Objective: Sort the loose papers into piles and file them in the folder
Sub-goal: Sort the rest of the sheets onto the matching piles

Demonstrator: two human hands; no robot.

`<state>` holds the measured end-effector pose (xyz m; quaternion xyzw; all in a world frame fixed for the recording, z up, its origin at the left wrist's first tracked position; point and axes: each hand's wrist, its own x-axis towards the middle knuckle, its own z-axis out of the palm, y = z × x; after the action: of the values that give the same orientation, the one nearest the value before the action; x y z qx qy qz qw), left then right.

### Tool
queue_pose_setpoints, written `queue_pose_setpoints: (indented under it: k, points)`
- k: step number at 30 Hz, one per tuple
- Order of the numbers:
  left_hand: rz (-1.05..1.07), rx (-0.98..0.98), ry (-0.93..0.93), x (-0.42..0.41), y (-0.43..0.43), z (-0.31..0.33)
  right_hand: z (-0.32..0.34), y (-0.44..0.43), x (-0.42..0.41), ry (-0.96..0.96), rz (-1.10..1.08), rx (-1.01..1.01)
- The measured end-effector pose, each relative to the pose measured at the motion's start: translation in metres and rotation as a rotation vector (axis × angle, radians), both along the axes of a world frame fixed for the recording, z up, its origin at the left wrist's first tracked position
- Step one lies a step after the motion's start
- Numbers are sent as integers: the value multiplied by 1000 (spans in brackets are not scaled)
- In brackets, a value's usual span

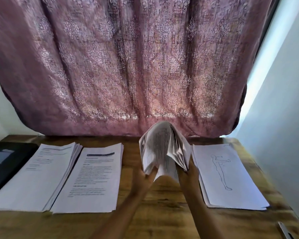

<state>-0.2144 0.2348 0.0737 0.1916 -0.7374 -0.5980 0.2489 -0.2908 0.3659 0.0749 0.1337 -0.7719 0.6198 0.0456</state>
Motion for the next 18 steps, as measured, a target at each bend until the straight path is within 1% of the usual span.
queue_pose_setpoints:
  k: [2,4,7,10,12,14,15,18]
  points:
    - [73,-3,-54,-8,-9,-27,-5,-1,-3,-86,24,28]
    - [108,-42,-57,-12,-10,-43,-15,0,-5,-126,51,40]
    - [79,-69,-90,-11,-6,-37,-15,1,-9,-140,57,12]
    - [94,26,-105,-14,-4,-24,-9,-5,-13,-208,86,-32]
    - [103,73,-78,-19,-10,-8,-1,-7,-18,-197,92,-77]
    - [60,113,-76,-22,-19,8,3,-7,-25,-159,87,-106]
    - [22,141,-102,-25,-25,10,4,-6,-28,-157,84,-102]
    - [-52,228,-214,-34,-46,4,1,-4,-36,-232,78,-93]
